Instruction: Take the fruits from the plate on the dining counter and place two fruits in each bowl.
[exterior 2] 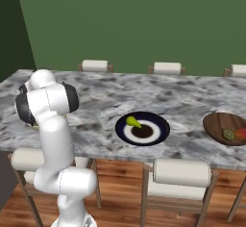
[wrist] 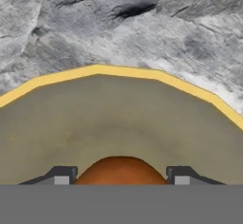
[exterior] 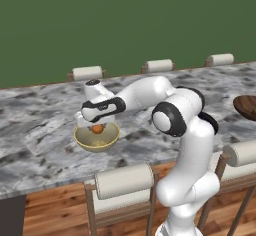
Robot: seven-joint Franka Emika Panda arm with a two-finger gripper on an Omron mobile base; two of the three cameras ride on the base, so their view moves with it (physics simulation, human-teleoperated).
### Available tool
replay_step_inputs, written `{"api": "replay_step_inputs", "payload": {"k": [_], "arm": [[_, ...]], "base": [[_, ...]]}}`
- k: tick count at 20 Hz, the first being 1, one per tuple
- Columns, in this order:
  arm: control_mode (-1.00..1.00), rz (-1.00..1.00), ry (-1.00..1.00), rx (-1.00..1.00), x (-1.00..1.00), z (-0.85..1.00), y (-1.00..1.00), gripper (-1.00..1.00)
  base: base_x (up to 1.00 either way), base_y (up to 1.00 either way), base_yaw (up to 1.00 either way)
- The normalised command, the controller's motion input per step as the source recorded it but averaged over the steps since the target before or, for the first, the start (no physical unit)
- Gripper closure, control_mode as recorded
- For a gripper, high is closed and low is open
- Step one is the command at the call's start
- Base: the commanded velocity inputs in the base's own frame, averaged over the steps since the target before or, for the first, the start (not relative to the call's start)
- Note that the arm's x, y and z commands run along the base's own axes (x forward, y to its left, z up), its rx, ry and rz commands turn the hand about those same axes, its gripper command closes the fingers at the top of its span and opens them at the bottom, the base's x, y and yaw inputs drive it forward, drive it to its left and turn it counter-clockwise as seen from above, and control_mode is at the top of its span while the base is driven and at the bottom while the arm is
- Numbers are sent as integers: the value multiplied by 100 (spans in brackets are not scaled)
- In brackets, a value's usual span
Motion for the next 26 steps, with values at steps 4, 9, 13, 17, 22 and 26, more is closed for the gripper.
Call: {"api": "replay_step_inputs", "payload": {"k": [4,9,13,17,22,26], "arm": [[-100,0,3,-2,0,-25,2,100],[-100,0,0,-1,-6,-28,-7,100],[-100,0,0,0,0,-5,-8,100],[-100,0,0,0,-1,0,0,-100],[-100,0,0,0,-7,0,-1,-100],[-100,0,0,0,-9,1,-5,-100]], "base": [[0,0,0],[0,0,0],[0,0,0],[0,0,0],[0,0,0],[0,0,0]]}}
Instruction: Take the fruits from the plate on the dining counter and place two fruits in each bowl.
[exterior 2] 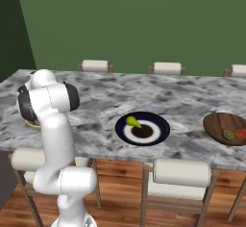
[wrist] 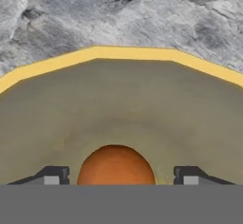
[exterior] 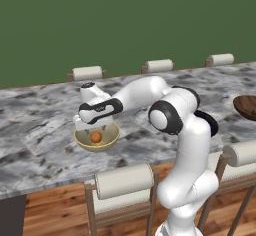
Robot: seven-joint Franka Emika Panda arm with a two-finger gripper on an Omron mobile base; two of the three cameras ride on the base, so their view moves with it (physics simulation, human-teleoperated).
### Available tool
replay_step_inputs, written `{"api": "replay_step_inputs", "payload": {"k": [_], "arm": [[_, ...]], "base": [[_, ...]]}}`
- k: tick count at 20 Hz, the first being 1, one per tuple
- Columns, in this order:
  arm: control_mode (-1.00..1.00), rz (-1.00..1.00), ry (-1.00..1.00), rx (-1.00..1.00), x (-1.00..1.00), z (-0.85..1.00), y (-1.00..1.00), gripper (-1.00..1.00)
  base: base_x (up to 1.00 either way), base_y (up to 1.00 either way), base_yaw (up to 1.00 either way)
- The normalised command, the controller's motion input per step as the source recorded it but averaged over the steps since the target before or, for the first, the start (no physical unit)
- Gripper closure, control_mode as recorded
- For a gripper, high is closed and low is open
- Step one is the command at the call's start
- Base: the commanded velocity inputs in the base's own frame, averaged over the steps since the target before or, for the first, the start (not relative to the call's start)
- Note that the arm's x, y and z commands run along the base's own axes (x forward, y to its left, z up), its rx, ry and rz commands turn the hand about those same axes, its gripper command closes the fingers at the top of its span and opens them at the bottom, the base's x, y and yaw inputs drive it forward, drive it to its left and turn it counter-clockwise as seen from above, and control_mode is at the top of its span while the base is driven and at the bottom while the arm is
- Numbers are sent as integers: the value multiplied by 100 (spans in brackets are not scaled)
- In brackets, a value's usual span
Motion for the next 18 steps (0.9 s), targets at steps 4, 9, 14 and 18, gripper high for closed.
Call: {"api": "replay_step_inputs", "payload": {"k": [4,9,14,18], "arm": [[-100,0,0,1,-22,19,-24,-100],[-100,0,-4,12,-34,34,-36,-100],[-100,7,-19,19,-50,58,-50,-100],[-100,13,-6,10,4,34,-100,-100]], "base": [[0,0,0],[0,0,0],[0,0,0],[0,0,0]]}}
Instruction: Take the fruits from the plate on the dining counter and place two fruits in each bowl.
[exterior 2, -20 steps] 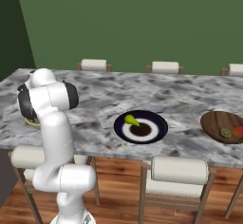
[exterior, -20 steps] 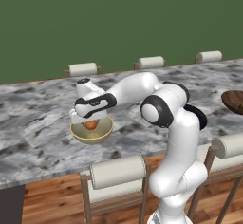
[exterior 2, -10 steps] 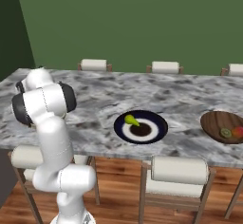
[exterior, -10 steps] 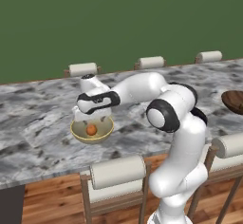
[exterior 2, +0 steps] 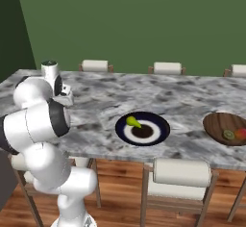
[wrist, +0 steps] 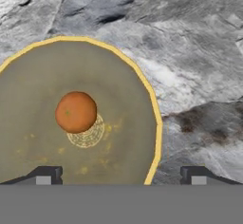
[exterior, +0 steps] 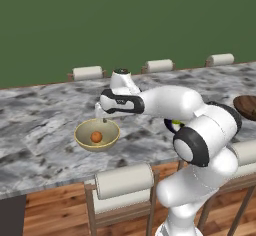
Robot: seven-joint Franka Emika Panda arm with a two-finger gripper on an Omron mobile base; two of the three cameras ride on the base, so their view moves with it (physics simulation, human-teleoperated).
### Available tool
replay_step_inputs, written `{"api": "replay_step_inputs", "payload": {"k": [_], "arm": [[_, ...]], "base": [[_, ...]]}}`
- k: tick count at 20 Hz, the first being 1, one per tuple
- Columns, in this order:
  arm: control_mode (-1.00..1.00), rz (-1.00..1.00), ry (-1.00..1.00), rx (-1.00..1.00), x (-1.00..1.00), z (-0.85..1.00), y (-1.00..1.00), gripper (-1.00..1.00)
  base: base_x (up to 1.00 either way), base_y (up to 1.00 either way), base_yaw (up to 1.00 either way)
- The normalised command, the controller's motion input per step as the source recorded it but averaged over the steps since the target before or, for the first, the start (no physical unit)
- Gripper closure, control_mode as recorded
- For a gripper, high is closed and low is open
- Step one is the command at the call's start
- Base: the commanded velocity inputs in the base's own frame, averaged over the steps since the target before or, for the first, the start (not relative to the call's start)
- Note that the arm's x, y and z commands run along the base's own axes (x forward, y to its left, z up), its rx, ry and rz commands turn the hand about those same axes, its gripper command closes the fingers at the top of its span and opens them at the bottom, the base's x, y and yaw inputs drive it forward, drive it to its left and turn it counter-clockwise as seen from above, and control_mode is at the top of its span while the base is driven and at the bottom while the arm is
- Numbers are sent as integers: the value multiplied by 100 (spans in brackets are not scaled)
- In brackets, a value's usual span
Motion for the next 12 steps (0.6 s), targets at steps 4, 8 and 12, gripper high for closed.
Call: {"api": "replay_step_inputs", "payload": {"k": [4,8,12], "arm": [[-100,13,4,-1,21,12,-95,-100],[-100,21,1,0,0,2,-100,-100],[-100,22,4,0,0,14,-99,-100]], "base": [[0,0,0],[0,0,0],[0,0,0]]}}
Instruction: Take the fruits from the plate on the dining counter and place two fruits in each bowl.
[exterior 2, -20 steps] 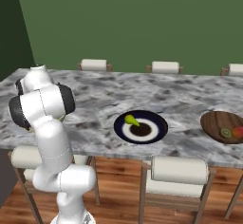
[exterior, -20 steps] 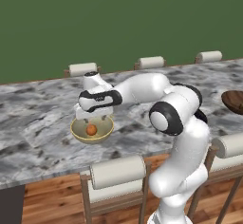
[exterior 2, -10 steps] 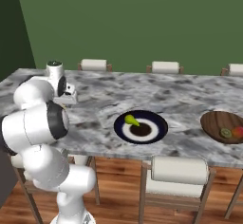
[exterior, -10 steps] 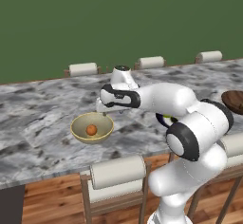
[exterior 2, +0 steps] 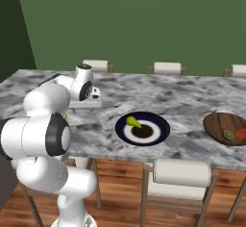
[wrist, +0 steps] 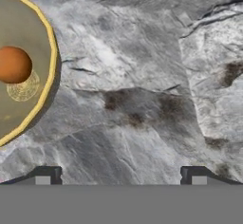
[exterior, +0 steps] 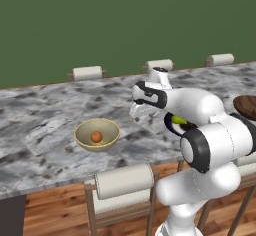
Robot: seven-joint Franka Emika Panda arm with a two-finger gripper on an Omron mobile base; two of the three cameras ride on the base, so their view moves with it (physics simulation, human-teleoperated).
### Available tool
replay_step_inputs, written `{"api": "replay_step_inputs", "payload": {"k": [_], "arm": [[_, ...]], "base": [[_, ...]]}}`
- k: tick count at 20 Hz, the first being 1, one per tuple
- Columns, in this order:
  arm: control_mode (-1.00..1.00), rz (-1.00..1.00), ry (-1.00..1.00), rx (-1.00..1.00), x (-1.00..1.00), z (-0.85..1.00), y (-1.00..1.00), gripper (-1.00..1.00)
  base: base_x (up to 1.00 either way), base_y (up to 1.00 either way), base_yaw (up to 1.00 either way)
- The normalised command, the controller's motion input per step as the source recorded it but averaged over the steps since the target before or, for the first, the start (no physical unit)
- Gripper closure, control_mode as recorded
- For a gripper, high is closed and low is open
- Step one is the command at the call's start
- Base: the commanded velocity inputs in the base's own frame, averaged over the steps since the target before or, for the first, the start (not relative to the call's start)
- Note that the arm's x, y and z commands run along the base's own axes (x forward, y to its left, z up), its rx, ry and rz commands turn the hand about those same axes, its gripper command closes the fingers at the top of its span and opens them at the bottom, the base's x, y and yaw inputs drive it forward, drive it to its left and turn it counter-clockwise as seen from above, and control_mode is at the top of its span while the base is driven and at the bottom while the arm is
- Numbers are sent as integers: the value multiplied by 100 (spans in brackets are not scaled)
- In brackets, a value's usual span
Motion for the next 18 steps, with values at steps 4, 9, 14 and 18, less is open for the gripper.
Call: {"api": "replay_step_inputs", "payload": {"k": [4,9,14,18], "arm": [[-100,16,9,0,1,10,-92,-100],[-100,3,2,-1,0,-35,-86,-100],[-100,9,0,0,2,-9,-90,-100],[-100,7,0,-5,1,0,-59,-100]], "base": [[0,0,0],[0,0,0],[0,0,0],[0,0,0]]}}
